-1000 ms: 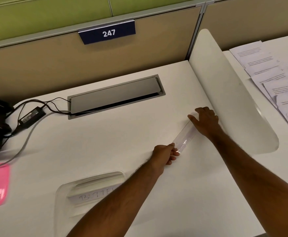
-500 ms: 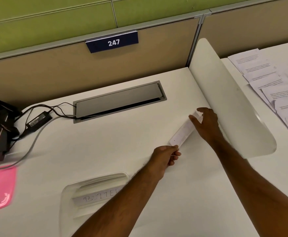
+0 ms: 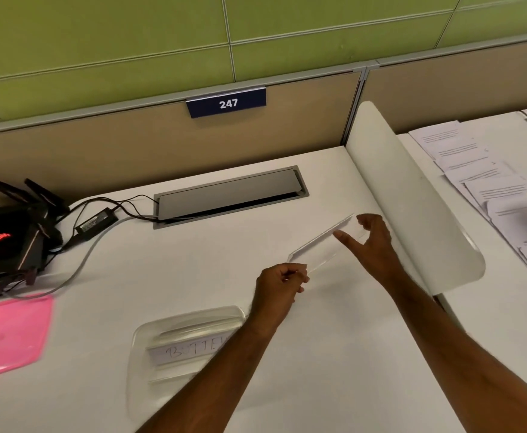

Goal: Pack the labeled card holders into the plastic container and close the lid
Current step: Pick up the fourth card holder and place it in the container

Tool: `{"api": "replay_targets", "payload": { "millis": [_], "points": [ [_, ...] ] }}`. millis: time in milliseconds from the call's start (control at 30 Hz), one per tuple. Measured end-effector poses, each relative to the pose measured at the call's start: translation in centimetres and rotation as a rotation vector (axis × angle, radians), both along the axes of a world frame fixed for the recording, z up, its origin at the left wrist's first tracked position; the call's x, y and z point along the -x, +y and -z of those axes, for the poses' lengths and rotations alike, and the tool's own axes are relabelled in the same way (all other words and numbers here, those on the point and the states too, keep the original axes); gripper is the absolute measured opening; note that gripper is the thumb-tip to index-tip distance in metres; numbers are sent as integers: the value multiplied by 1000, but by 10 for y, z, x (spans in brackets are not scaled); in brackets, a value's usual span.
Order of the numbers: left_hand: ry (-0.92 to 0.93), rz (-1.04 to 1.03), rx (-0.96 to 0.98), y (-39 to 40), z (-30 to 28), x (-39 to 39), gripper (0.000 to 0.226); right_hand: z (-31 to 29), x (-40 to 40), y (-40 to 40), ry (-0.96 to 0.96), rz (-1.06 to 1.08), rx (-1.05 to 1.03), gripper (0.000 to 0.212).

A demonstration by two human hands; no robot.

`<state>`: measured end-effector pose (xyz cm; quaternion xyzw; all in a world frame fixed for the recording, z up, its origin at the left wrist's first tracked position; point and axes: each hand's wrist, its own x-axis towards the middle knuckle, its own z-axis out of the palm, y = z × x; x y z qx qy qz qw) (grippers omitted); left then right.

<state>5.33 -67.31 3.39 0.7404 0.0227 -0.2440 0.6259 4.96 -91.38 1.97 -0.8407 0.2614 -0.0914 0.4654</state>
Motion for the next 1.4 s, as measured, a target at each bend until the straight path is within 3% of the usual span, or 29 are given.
{"api": "replay_targets", "payload": {
  "millis": [233,400,600,700,767,967,1233,1400],
  "points": [
    [-91,-111,33,45,-11,12,18,-8,15,47,-15,-29,-142,79],
    [-205,-218,-49,74,-15,23,15,-19,23,99,36,-33,-217,56],
    [-455,-235,-273,101,-25,39,11,-54,35,169,146,-200,-683,84],
    [-522,-191,-386,114,-25,48,17,-62,36,194,169,-258,-786,103],
    [-595,-142,-489,123,-23,53,20,-62,36,208,168,-269,-846,103],
    [-749,-53,-584,147,-18,63,21,-57,35,246,107,-288,-820,79],
    [-691,-98,-541,177,-21,63,40,-55,29,277,123,-294,-668,59],
    [-712,-128,-493,210,-23,62,24,-51,23,283,68,-257,-782,36]
  ]
}}
